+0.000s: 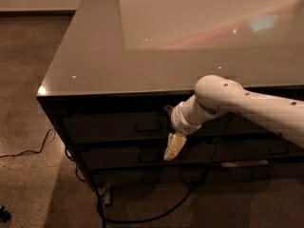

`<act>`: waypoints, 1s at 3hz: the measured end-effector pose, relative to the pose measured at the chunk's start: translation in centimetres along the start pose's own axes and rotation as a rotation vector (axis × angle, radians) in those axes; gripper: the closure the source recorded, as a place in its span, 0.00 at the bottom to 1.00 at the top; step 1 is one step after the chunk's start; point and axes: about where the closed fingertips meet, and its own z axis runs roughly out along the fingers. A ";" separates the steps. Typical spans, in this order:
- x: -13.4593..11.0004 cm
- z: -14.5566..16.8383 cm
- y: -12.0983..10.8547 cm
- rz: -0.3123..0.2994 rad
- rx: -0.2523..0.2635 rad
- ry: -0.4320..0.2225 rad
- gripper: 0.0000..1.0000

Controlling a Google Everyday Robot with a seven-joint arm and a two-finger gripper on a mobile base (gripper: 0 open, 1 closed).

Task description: Open top drawer

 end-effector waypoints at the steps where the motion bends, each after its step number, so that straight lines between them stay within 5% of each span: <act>1: 0.3 0.7 -1.2 -0.008 0.000 0.012 0.00; 2: -0.1 1.2 -2.0 -0.031 0.006 0.029 0.00; 3: -0.2 1.3 -1.9 -0.058 0.010 0.060 0.18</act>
Offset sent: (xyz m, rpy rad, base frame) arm 0.0338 0.0092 -0.0037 -0.0604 -0.0453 0.0300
